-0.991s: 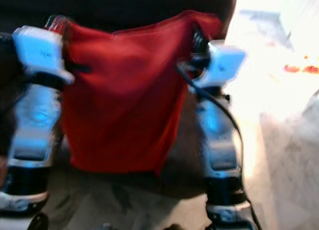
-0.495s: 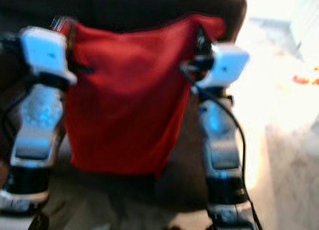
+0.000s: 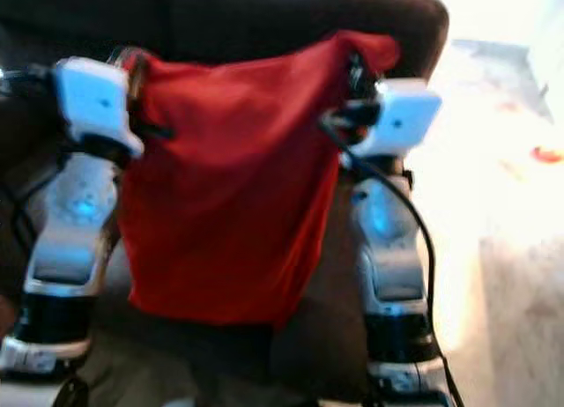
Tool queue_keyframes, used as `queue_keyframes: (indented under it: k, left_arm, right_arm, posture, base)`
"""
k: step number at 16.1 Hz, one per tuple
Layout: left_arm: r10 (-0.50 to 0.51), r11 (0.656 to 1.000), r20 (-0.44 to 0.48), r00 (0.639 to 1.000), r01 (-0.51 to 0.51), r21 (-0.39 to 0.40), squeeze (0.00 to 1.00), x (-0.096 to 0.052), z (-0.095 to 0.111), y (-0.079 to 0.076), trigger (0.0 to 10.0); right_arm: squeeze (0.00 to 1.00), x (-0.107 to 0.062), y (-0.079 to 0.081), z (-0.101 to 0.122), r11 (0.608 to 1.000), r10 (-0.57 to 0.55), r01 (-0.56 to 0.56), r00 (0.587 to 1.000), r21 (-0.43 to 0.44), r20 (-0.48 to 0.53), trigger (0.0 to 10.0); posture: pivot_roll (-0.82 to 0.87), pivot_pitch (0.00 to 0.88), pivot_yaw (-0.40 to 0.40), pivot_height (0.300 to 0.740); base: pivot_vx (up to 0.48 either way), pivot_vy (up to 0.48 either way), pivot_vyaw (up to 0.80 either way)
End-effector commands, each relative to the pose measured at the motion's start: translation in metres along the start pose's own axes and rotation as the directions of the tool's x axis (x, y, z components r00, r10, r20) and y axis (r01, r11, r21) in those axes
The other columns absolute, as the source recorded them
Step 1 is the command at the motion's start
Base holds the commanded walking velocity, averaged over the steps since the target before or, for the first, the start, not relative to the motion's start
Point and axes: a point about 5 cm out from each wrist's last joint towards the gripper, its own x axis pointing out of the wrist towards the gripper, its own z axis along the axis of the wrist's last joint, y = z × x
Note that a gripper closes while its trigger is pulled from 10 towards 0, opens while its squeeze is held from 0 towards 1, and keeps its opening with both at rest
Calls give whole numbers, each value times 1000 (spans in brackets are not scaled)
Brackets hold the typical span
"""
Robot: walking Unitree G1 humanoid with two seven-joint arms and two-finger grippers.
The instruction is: Move the pillow to the sofa from floor
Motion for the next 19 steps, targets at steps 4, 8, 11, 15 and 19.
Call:
queue_keyframes:
  k: [4,8,11,15,19]
  left_arm:
    - [-38,999,-181,983,31,-42,0,-4,-34,8,10000]
    - [-77,997,-293,953,78,-9,0,-2,-62,7,10000]
    - [-81,995,-288,954,96,40,0,16,-65,16,10000]
    - [-79,992,-208,975,98,83,0,50,-49,25,10000]
    - [-110,987,-129,986,123,104,0,80,-27,23,10000]
  right_arm:
    - [0,2,-1,-8,1000,-18,18,999,-1,-48,10000]
    - [0,-1,-8,-38,996,-82,76,977,-38,-199,10000]
    - [0,4,-8,-45,996,-81,72,972,-49,-222,10000]
    - [0,8,-10,-40,996,-87,80,977,-44,-195,10000]
    - [0,1,-13,-39,995,-95,88,979,-44,-183,10000]
  posture:
    - [110,62,-55,740]
    - [109,66,-56,740]
    - [111,66,-56,740]
    - [108,61,-51,740]
    - [102,55,-41,740]
  base:
    - [0,0,0]
    - [0,0,0]
    - [0,0,0]
    - [0,0,0]
    - [0,0,0]
